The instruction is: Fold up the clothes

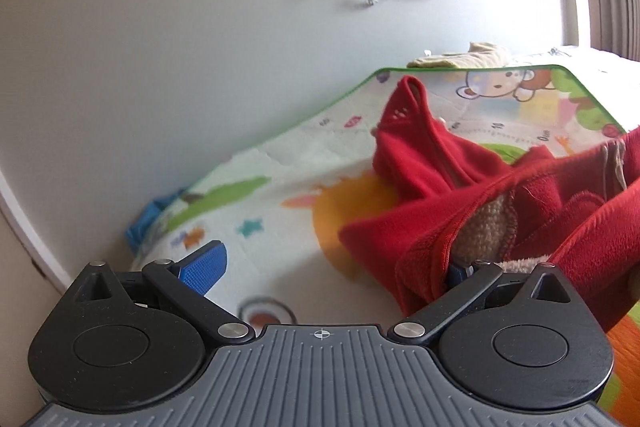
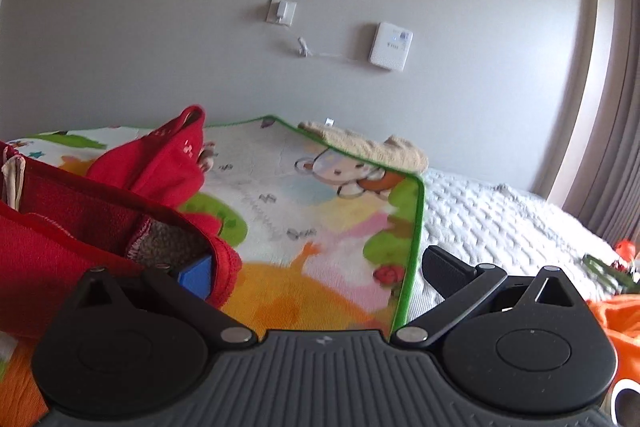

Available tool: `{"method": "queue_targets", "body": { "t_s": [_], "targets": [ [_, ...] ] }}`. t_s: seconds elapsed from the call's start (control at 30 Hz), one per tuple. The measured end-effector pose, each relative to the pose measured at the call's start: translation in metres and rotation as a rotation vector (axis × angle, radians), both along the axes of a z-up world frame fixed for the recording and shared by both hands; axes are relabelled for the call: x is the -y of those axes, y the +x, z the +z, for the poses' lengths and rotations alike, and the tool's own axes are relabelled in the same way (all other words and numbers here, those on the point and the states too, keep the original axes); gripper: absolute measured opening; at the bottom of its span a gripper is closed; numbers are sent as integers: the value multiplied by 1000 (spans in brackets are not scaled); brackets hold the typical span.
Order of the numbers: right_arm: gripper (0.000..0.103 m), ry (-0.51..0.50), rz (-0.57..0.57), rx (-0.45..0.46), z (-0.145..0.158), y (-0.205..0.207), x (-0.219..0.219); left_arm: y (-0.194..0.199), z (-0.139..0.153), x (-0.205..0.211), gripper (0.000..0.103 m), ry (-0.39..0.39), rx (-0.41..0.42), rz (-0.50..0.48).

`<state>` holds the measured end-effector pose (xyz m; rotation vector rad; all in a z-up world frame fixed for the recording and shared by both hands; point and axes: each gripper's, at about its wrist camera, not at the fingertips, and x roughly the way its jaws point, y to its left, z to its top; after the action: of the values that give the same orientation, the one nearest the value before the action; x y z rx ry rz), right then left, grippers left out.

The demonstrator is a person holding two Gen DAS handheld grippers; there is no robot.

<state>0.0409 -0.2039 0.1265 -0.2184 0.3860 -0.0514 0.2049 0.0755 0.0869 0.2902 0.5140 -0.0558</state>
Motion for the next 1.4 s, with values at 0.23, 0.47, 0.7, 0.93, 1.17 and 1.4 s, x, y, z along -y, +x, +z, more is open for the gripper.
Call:
{"method": "queue_targets", "body": {
  "t_s": [0.23, 0.47, 0.7, 0.93, 1.17, 1.4],
  "targets": [
    [103, -4, -45, -68, -12, 84, -15, 77, -37, -13, 103, -100, -142, 62],
    [103, 83, -55, -355, -82, 138, -13, 91, -49, -62, 103, -501, -323, -142],
    [103, 232, -50, -356, -56, 132, 4, 48, -11, -89, 103, -697, -175, -334],
    [103, 538, 143, -311, -13, 108, 32, 54, -42, -20, 103, -307, -207, -285],
    [103, 313, 212, -329, -27, 96, 2, 87, -76, -1, 103, -6, -138, -73],
    [103, 244, 224, -226, -33, 103, -22, 94, -76, -53, 103, -17, -108, 202]
  ]
}}
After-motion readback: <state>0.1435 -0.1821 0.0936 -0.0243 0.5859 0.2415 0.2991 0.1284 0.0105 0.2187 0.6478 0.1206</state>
